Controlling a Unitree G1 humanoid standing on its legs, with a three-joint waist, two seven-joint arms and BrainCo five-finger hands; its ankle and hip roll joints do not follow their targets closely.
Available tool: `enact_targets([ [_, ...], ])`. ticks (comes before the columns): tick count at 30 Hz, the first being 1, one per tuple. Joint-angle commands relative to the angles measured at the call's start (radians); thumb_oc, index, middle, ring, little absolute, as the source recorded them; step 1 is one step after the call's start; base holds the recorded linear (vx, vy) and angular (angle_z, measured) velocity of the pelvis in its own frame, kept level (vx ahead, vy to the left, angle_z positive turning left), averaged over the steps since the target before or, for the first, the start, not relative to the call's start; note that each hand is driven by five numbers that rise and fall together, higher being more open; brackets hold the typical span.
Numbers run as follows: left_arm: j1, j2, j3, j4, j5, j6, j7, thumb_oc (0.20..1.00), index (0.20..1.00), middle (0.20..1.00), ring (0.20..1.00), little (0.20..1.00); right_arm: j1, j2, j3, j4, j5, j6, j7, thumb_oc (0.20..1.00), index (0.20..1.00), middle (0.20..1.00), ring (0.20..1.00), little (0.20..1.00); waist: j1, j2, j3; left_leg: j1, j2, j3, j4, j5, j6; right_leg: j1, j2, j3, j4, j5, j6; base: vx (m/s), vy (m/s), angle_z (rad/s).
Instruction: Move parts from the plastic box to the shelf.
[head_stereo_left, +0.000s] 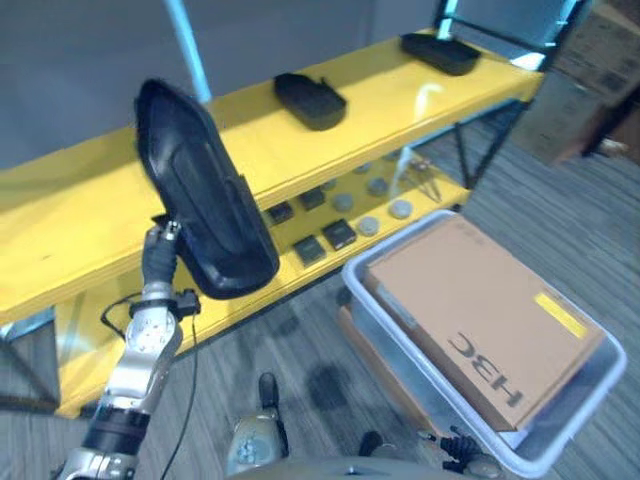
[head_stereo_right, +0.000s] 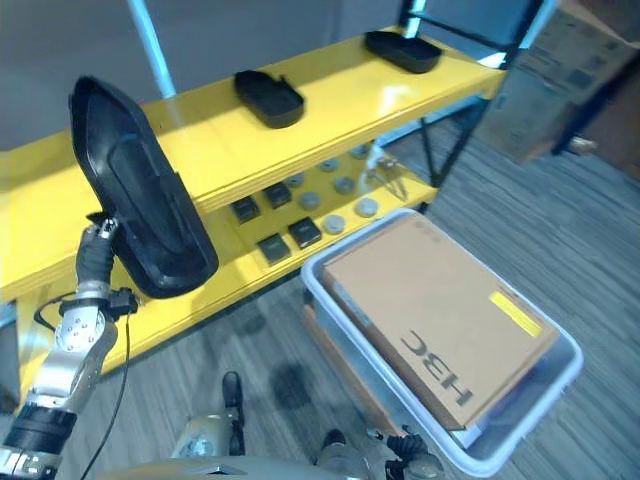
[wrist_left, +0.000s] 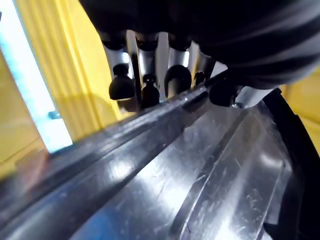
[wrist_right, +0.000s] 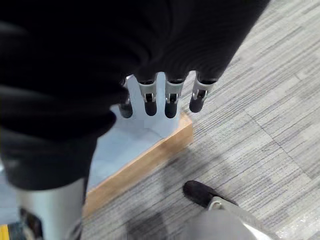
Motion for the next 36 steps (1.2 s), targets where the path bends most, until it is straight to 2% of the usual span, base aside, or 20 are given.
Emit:
enact_targets([
  [1, -0.044, 0.055, 0.075, -0.068, 0.039, -0.088, 0.047, 0.200, 0.200, 0.200, 0.200, 0.200, -0.033, 0.012, 0.021, 0.010, -0.043, -0.027, -0.003, 1.000, 1.000, 1.000, 1.000, 1.000, -0.003, -0.005, -0.025, -0.008, 0.027, -0.039, -0.116, 0.227, -0.045, 0.017, 0.065, -0.012, 0.003, -0.022, 0.023, 0.09, 0.108, 0.38],
  [5, -0.006, 0.058, 0.098, -0.078, 0.044, -0.094, 0.031, 0.200, 0.200, 0.200, 0.200, 0.200, -0.031, 0.016, 0.028, 0.002, -0.052, -0.024, 0.002, 1.000, 1.000, 1.000, 1.000, 1.000, 0.021, -0.005, -0.023, -0.015, 0.011, -0.049, -0.086, 0.212, -0.036, 0.027, 0.051, -0.025, 0.031, -0.044, 0.016, 0.14, 0.140, 0.26],
  [9, 0.034, 0.056, 0.118, -0.092, 0.040, -0.099, -0.004, 0.200, 0.200, 0.200, 0.200, 0.200, -0.020, 0.029, 0.038, -0.016, -0.054, -0.017, 0.003, 1.000, 1.000, 1.000, 1.000, 1.000, 0.053, -0.015, -0.033, -0.010, -0.026, -0.067, -0.040, 0.158, -0.012, 0.050, 0.017, -0.045, 0.034, -0.050, 0.022, 0.19, 0.177, 0.33],
  [14, 0.038, 0.065, 0.125, -0.092, 0.036, -0.105, -0.038, 0.200, 0.200, 0.200, 0.200, 0.200, -0.019, 0.046, 0.037, -0.002, -0.023, -0.011, -0.016, 1.000, 1.000, 1.000, 1.000, 1.000, 0.090, -0.028, -0.053, 0.016, -0.103, -0.096, -0.007, 0.073, 0.045, 0.081, -0.036, -0.056, 0.072, -0.080, 0.049, 0.20, 0.190, 0.20],
  [16, 0.024, 0.076, 0.120, -0.086, 0.032, -0.100, -0.048, 0.200, 0.200, 0.200, 0.200, 0.200, -0.020, 0.049, 0.020, 0.008, -0.020, -0.019, -0.014, 1.000, 1.000, 1.000, 1.000, 1.000, 0.092, -0.030, -0.057, 0.024, -0.140, -0.099, -0.004, 0.053, 0.078, 0.068, -0.065, -0.043, 0.171, -0.089, 0.071, 0.17, 0.214, 0.22],
  [20, -0.022, 0.089, 0.086, -0.063, 0.054, -0.089, -0.019, 0.200, 0.200, 0.200, 0.200, 0.200, -0.014, 0.048, -0.007, -0.002, -0.032, -0.018, -0.001, 1.000, 1.000, 1.000, 1.000, 1.000, 0.057, -0.024, -0.045, 0.048, -0.211, -0.120, -0.005, 0.014, 0.145, -0.069, -0.126, 0.058, 0.507, 0.005, 0.112, 0.16, 0.235, 0.37],
  [21, -0.025, 0.090, 0.082, -0.063, 0.057, -0.088, -0.011, 0.200, 0.200, 0.200, 0.200, 0.200, -0.011, 0.047, -0.011, -0.006, -0.035, -0.016, 0.002, 1.000, 1.000, 1.000, 1.000, 1.000, 0.051, -0.023, -0.042, 0.053, -0.219, -0.126, -0.005, 0.009, 0.151, -0.087, -0.127, 0.073, 0.545, 0.015, 0.115, 0.06, 0.139, 0.29],
  [22, -0.030, 0.091, 0.078, -0.062, 0.059, -0.084, 0.005, 0.200, 0.200, 0.200, 0.200, 0.200, -0.009, 0.046, -0.015, -0.011, -0.042, -0.013, 0.008, 1.000, 1.000, 1.000, 1.000, 1.000, 0.042, -0.009, -0.036, 0.054, -0.214, -0.124, -0.005, 0.020, 0.164, -0.124, -0.118, 0.084, 0.585, 0.047, 0.099, 0.07, 0.096, 0.50],
  [23, -0.046, 0.096, 0.071, -0.061, 0.052, -0.069, 0.038, 0.200, 0.200, 0.200, 0.200, 0.200, -0.013, 0.039, -0.017, -0.006, -0.062, -0.014, 0.024, 1.000, 1.000, 1.000, 1.000, 1.000, 0.004, 0.008, -0.018, 0.095, -0.219, -0.163, -0.025, 0.014, 0.167, -0.233, -0.059, 0.164, 0.627, 0.080, 0.085, 0.07, 0.039, 0.44],
  [25, -0.062, 0.100, 0.060, -0.054, 0.051, -0.066, 0.057, 0.200, 0.200, 0.200, 0.200, 0.200, -0.016, 0.036, -0.018, 0.009, -0.070, -0.028, 0.039, 1.000, 1.000, 1.000, 1.000, 1.000, -0.019, 0.010, -0.005, 0.118, -0.222, -0.189, -0.034, 0.013, 0.159, -0.263, -0.026, 0.185, 0.570, 0.091, 0.078, 0.16, -0.139, 0.22],
  [26, -0.085, 0.098, 0.047, -0.047, 0.062, -0.063, 0.073, 0.200, 0.200, 0.200, 0.200, 0.200, -0.023, 0.034, -0.023, 0.044, -0.073, -0.059, 0.060, 1.000, 1.000, 1.000, 1.000, 1.000, -0.049, -0.017, 0.006, 0.144, -0.230, -0.234, -0.038, -0.006, 0.140, -0.273, 0.006, 0.230, 0.286, 0.121, 0.078, 0.19, -0.222, 0.55],
  [27, -0.084, 0.098, 0.047, -0.047, 0.062, -0.062, 0.073, 0.200, 0.200, 0.200, 0.200, 0.200, -0.023, 0.035, -0.022, 0.045, -0.073, -0.060, 0.060, 1.000, 1.000, 1.000, 1.000, 1.000, -0.050, -0.014, 0.009, 0.149, -0.227, -0.237, -0.038, -0.007, 0.139, -0.263, 0.009, 0.226, 0.275, 0.124, 0.078, 0.24, -0.306, 0.70],
  [29, -0.085, 0.090, 0.044, -0.058, 0.073, -0.059, 0.066, 0.200, 0.200, 0.200, 0.200, 0.200, -0.024, 0.039, -0.032, 0.060, -0.070, -0.069, 0.063, 1.000, 1.000, 1.000, 1.000, 1.000, -0.071, -0.040, 0.014, 0.175, -0.236, -0.274, -0.035, -0.030, 0.131, -0.235, 0.034, 0.278, 0.064, 0.149, 0.093, 0.24, -0.239, 0.82],
  [30, -0.081, 0.083, 0.045, -0.067, 0.076, -0.056, 0.055, 0.200, 0.200, 0.200, 0.200, 0.200, -0.020, 0.043, -0.037, 0.059, -0.068, -0.063, 0.060, 1.000, 1.000, 1.000, 1.000, 1.000, -0.079, -0.046, 0.015, 0.186, -0.237, -0.289, -0.034, -0.036, 0.130, -0.212, 0.048, 0.305, 0.031, 0.155, 0.094, 0.27, -0.217, 0.90],
  [36, -0.072, 0.061, 0.033, -0.086, 0.072, -0.034, 0.052, 0.200, 0.200, 0.200, 0.200, 0.200, -0.024, 0.031, -0.035, 0.068, -0.049, -0.049, 0.048, 1.000, 1.000, 1.000, 1.000, 1.000, -0.071, -0.074, -0.018, 0.193, -0.200, -0.286, -0.028, -0.020, 0.097, -0.093, 0.072, 0.301, -0.072, 0.145, 0.072, 0.21, -0.187, 0.69],
])
